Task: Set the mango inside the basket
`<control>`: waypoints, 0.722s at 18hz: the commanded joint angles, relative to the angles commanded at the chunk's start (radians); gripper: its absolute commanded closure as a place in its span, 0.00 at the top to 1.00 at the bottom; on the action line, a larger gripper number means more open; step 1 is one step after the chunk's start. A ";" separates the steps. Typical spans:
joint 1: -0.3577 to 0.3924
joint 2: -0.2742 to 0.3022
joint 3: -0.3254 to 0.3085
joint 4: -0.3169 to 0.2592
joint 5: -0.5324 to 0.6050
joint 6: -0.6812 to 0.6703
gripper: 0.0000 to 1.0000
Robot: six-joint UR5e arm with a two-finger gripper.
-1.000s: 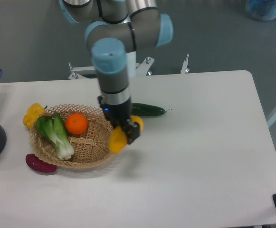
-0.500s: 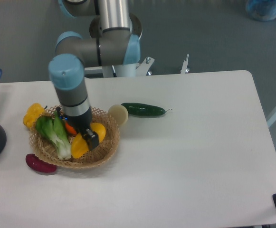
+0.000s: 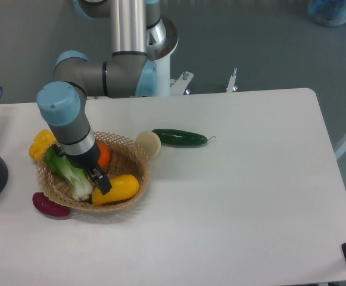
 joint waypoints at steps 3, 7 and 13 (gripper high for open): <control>0.029 0.052 0.002 -0.002 0.002 -0.002 1.00; 0.184 0.190 -0.012 -0.012 0.003 0.009 1.00; 0.421 0.275 -0.075 -0.006 0.034 0.115 1.00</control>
